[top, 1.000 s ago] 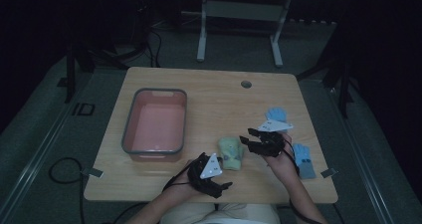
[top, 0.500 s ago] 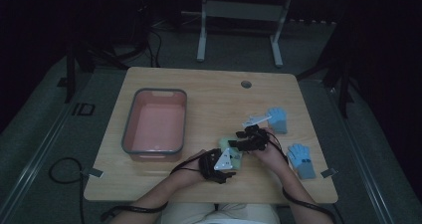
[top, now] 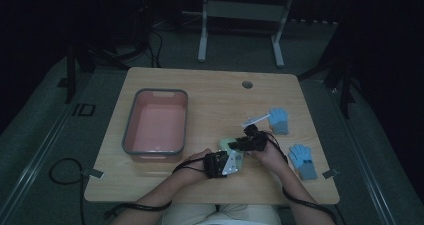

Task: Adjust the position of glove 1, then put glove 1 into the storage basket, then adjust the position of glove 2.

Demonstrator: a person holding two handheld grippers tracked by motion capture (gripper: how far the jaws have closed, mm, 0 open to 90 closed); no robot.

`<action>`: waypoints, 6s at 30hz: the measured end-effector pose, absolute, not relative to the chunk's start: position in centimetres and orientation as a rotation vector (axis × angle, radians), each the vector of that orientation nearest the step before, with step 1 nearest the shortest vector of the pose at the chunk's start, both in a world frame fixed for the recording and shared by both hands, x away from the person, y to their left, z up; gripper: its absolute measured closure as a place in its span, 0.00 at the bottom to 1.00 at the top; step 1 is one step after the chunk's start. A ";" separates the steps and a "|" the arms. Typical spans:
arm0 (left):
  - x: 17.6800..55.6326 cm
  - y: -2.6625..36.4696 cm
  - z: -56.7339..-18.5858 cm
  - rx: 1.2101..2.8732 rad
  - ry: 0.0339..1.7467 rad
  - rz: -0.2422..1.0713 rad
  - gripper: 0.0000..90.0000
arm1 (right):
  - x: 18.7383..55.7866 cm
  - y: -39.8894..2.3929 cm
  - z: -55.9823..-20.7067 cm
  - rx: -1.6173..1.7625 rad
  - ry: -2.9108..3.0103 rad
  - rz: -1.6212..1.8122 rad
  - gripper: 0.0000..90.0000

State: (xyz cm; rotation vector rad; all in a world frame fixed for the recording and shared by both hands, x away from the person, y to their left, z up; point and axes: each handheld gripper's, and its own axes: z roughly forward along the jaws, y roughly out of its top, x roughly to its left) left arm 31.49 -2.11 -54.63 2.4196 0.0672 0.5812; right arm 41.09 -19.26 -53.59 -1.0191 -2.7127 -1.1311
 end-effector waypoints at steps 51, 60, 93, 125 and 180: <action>32.2 9.8 -43.2 2.439 0.247 0.675 0.82 | 41.6 -6.5 -42.2 -0.693 -2.831 -1.422 0.84; 32.8 13.6 -42.9 2.497 0.278 0.694 0.82 | 42.5 -2.1 -41.6 -0.659 -2.810 -1.431 0.84; 39.0 16.7 -49.8 2.715 0.219 0.474 0.82 | 46.7 2.6 -48.8 -0.830 -2.766 -1.249 0.77; 38.3 17.1 -44.9 2.417 0.596 0.357 0.09 | 42.0 -7.2 -44.7 -0.789 -2.778 -1.493 0.58; 27.4 3.5 -52.1 2.193 0.354 0.191 0.06 | 46.2 -34.3 -50.5 -1.619 -2.875 -1.327 0.71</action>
